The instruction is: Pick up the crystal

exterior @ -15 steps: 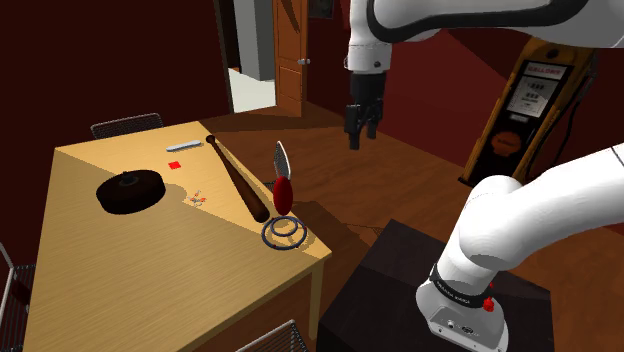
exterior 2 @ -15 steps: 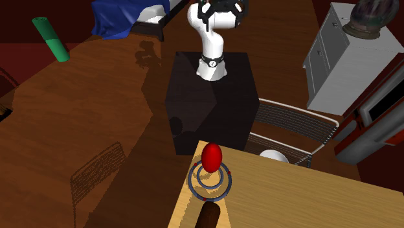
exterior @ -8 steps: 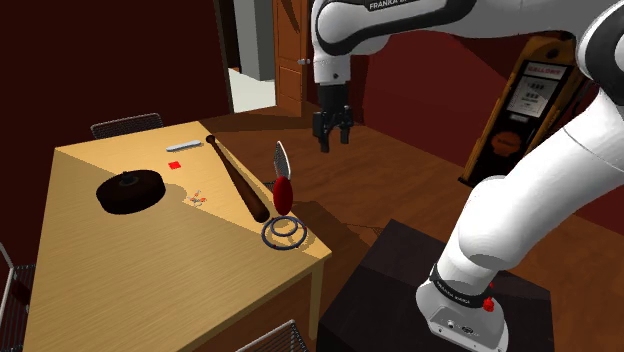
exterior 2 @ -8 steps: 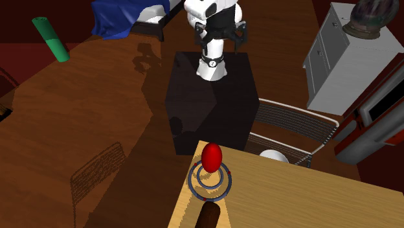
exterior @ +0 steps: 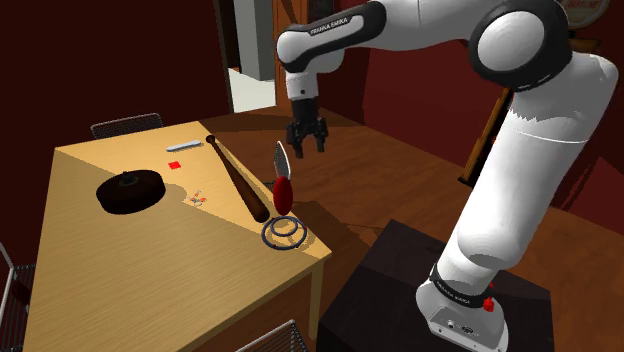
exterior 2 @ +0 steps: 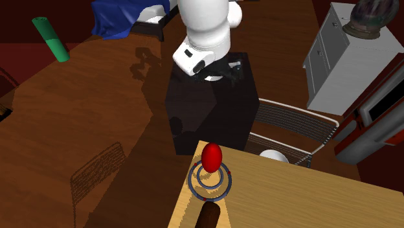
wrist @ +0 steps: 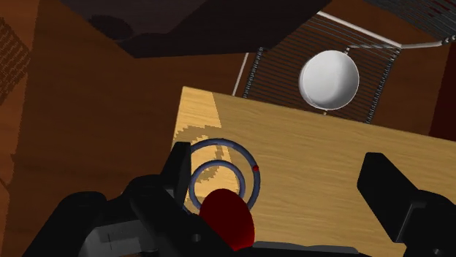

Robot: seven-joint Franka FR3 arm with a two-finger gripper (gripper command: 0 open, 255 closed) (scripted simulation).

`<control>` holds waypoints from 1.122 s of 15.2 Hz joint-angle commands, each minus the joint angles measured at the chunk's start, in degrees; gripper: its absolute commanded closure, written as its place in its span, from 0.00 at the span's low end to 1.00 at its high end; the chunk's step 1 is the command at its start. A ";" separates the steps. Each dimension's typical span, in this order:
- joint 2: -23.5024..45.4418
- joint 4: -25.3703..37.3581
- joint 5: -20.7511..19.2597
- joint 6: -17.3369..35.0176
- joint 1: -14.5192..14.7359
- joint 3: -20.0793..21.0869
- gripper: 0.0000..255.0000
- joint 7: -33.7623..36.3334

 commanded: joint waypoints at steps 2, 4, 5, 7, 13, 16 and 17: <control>8.53 6.75 1.46 -1.06 -0.45 -0.33 0.00 0.11; 14.21 11.90 2.42 -2.37 -0.90 -0.46 0.00 0.25; 17.10 14.64 2.90 -3.15 -1.15 -0.51 0.00 0.36; 22.99 20.50 3.85 -4.95 -1.71 -0.52 0.00 0.68; 39.32 38.80 6.15 -11.44 -3.51 -0.10 0.00 2.37; 40.01 37.64 6.14 -9.64 -3.44 -0.11 0.00 1.97; 40.27 37.29 6.14 -9.05 -3.41 -0.11 0.00 1.84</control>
